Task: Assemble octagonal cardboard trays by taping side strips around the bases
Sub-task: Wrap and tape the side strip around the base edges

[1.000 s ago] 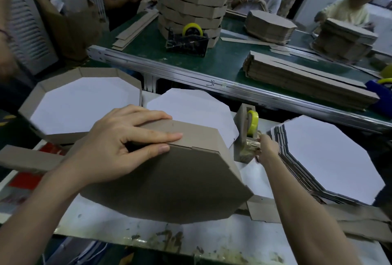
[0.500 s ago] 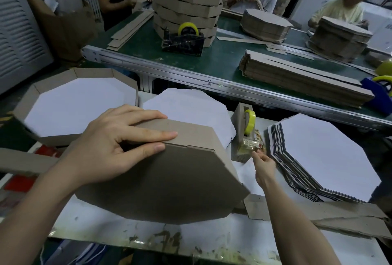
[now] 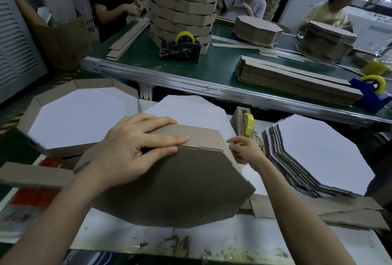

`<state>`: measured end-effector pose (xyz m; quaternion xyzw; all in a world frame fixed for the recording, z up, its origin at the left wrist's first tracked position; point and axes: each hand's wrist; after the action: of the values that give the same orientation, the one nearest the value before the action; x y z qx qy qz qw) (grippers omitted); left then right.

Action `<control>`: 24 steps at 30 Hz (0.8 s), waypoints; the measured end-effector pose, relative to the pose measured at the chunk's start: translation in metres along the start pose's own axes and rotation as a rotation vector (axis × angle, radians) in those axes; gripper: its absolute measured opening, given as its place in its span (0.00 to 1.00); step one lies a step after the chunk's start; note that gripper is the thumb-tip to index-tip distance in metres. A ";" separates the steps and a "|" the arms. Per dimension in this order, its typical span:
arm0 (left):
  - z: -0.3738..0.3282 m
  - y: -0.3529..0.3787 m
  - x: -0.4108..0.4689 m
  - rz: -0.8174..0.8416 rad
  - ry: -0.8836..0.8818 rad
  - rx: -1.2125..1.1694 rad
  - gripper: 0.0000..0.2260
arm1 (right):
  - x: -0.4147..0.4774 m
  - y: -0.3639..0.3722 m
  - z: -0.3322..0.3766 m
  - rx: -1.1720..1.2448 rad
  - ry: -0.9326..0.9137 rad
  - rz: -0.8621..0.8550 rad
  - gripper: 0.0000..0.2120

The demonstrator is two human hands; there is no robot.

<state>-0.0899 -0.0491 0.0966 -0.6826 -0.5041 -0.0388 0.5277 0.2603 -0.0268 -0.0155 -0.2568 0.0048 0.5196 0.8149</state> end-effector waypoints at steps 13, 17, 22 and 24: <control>0.003 -0.012 -0.009 0.122 -0.005 0.021 0.19 | -0.152 0.024 0.179 0.489 -0.090 0.260 0.12; 0.007 -0.008 -0.009 0.084 -0.057 -0.070 0.19 | -0.189 0.032 0.173 0.691 0.025 0.323 0.10; 0.013 -0.004 -0.007 0.093 -0.045 -0.058 0.22 | -0.216 0.043 0.153 0.842 0.145 0.389 0.11; 0.014 -0.004 -0.008 0.097 -0.024 -0.039 0.23 | -0.223 0.046 0.145 0.888 0.172 0.377 0.11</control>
<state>-0.1037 -0.0436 0.0884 -0.7168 -0.4759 -0.0146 0.5094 0.0808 -0.1379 0.1525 0.0788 0.3396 0.5827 0.7341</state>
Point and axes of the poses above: each hand's wrist, its own x-axis towards the middle knuckle, its own y-axis out of the palm, z = x × y, and after that the axes turned 7 degrees about -z, right-handed
